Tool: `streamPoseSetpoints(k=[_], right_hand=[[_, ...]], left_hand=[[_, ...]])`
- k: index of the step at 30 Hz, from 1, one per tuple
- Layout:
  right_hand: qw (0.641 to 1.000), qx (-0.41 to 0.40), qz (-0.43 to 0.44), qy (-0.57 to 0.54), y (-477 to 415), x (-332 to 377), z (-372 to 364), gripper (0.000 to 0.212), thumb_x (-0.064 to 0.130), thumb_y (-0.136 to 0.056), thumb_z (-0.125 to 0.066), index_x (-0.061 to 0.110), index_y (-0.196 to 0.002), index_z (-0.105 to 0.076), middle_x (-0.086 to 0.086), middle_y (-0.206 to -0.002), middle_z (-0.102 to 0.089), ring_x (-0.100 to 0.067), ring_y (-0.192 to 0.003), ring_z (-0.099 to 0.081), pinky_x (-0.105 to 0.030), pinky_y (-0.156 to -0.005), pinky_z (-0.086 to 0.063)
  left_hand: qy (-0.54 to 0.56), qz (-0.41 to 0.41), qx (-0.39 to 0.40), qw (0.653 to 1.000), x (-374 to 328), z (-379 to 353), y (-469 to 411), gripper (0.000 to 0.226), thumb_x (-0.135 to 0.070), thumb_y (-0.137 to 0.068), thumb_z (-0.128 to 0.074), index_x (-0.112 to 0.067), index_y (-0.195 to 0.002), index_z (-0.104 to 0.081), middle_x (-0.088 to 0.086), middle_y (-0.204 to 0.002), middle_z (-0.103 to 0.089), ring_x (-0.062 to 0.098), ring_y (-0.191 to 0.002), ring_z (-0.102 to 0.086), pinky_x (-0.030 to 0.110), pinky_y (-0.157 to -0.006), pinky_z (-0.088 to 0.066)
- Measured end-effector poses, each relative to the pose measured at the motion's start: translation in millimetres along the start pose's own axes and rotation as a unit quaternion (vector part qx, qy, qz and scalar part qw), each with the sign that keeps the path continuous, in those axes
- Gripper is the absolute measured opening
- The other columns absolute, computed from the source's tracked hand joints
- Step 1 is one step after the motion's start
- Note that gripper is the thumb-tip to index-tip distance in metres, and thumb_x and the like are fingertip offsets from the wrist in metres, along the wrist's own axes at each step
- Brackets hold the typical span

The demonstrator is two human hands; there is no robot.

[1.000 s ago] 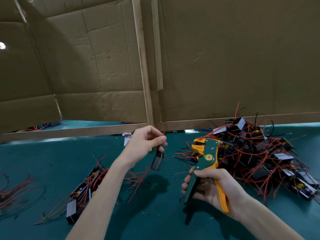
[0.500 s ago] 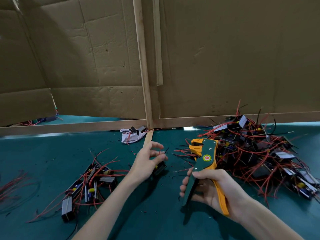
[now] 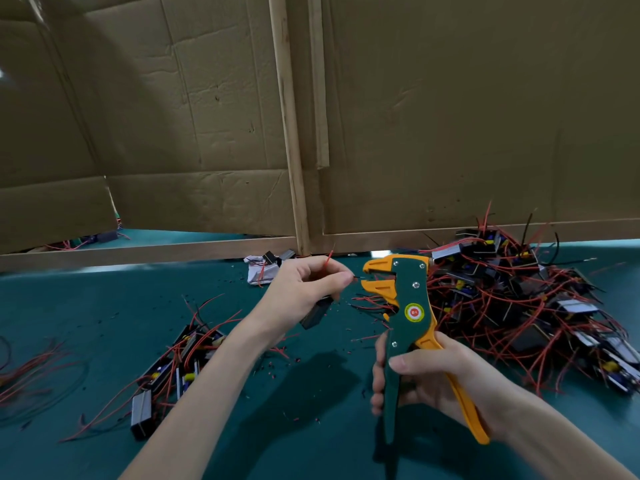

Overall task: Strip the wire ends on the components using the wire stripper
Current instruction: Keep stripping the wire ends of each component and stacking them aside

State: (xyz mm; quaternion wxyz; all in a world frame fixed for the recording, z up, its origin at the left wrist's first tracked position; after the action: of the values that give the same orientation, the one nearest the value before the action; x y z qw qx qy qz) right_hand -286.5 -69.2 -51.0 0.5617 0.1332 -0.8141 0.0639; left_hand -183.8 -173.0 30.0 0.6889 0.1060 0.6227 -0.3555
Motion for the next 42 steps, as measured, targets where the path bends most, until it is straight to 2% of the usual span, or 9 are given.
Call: streamPoseSetpoints(k=[6, 10, 15, 22, 25, 27, 31, 36, 42], right_hand=[[1.0, -0.017, 0.013, 0.019, 5, 8, -6, 0.028, 0.011, -0.064, -0.08, 0.0, -0.087, -0.067, -0.029, -0.081, -0.063, -0.042, -0.074, -0.065, -0.051, -0.073, -0.055], [0.999, -0.044, 0.017, 0.023, 7, 12, -7, 0.027, 0.01, -0.06, -0.078, -0.002, -0.081, -0.066, -0.029, -0.076, -0.061, -0.042, -0.068, -0.064, -0.049, -0.067, -0.057], [0.997, -0.044, 0.013, 0.059, 10, 13, -8, 0.024, 0.019, -0.067, -0.082, 0.004, -0.077, -0.065, -0.025, -0.072, -0.061, -0.039, -0.065, -0.064, -0.047, -0.067, -0.055], [0.987, -0.159, -0.012, 0.025, 17, -3, -8, 0.065, 0.027, -0.049, -0.093, -0.001, -0.092, -0.052, -0.023, -0.059, -0.055, -0.031, -0.046, -0.055, -0.039, -0.052, -0.051], [0.98, -0.194, 0.012, 0.038, 19, -1, -14, 0.036, 0.022, -0.059, -0.08, -0.002, -0.064, -0.054, -0.018, -0.048, -0.045, -0.025, -0.036, -0.045, -0.031, -0.041, -0.043], [0.976, -0.21, 0.021, 0.046, 18, 3, -13, 0.036, 0.023, -0.054, -0.078, 0.004, -0.049, -0.048, -0.015, -0.047, -0.041, -0.023, -0.035, -0.041, -0.027, -0.04, -0.039], [0.985, -0.162, 0.043, -0.037, 11, 9, -5, 0.021, -0.001, -0.056, -0.076, 0.0, -0.071, -0.062, -0.023, -0.064, -0.056, -0.035, -0.054, -0.059, -0.043, -0.054, -0.055], [0.993, -0.098, 0.066, -0.025, 8, 16, -1, 0.023, 0.01, -0.061, -0.079, 0.005, -0.082, -0.072, -0.028, -0.084, -0.066, -0.045, -0.08, -0.067, -0.05, -0.074, -0.056], [0.997, -0.054, 0.048, 0.012, 12, 14, -16, 0.016, 0.002, -0.075, -0.066, 0.011, -0.084, -0.075, -0.034, -0.104, -0.067, -0.048, -0.099, -0.066, -0.056, -0.088, -0.055]], left_hand=[[-0.021, -0.002, 0.019, 1.0, -2, -4, -1, 0.021, -0.014, -0.086, -0.067, -0.027, -0.069, -0.072, -0.004, -0.064, -0.06, 0.009, -0.064, -0.054, 0.029, -0.075, -0.049], [0.01, 0.013, 0.026, 1.0, -1, -6, 1, 0.017, -0.016, -0.083, -0.067, -0.025, -0.069, -0.072, -0.008, -0.059, -0.059, 0.008, -0.06, -0.053, 0.05, -0.095, -0.048], [0.021, 0.014, 0.039, 0.999, -5, -7, 2, 0.007, -0.024, -0.075, -0.067, -0.02, -0.071, -0.07, -0.008, -0.058, -0.058, 0.009, -0.062, -0.053, 0.049, -0.093, -0.047], [0.06, 0.019, 0.061, 0.996, -4, -9, 2, 0.007, -0.019, -0.085, -0.064, -0.014, -0.082, -0.067, -0.002, -0.059, -0.054, 0.01, -0.061, -0.053, 0.041, -0.094, -0.05], [0.141, 0.043, 0.075, 0.986, 5, -10, 0, 0.016, -0.02, -0.093, -0.054, -0.012, -0.086, -0.066, -0.002, -0.063, -0.054, 0.012, -0.062, -0.053, 0.03, -0.082, -0.052], [0.143, 0.057, 0.08, 0.985, 12, -13, 2, 0.02, -0.023, -0.093, -0.05, -0.011, -0.086, -0.064, 0.0, -0.069, -0.06, 0.016, -0.071, -0.057, 0.025, -0.079, -0.05], [0.068, 0.046, 0.078, 0.994, 15, -20, 5, 0.022, -0.029, -0.089, -0.05, -0.02, -0.084, -0.069, -0.004, -0.074, -0.063, 0.007, -0.073, -0.056, 0.014, -0.072, -0.044], [-0.024, -0.015, 0.036, 0.999, -3, -1, 2, 0.018, -0.02, -0.085, -0.06, -0.023, -0.096, -0.074, -0.017, -0.084, -0.073, -0.007, -0.085, -0.061, 0.006, -0.078, -0.043], [-0.027, -0.066, -0.024, 0.997, -20, 11, 2, 0.012, -0.024, -0.068, -0.074, -0.028, -0.078, -0.079, 0.0, -0.078, -0.074, 0.006, -0.07, -0.06, 0.016, -0.067, -0.048]])
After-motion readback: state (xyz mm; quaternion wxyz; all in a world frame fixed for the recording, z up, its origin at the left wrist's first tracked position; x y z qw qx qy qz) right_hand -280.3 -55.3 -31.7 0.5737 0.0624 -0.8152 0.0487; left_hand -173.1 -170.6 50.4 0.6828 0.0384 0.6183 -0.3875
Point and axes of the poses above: each hand's wrist, its own y-axis away from the middle knuckle, its own z-axis out of the back of the hand, x = y × z, the point moved 8 cm from there along -y, towards the middle knuckle
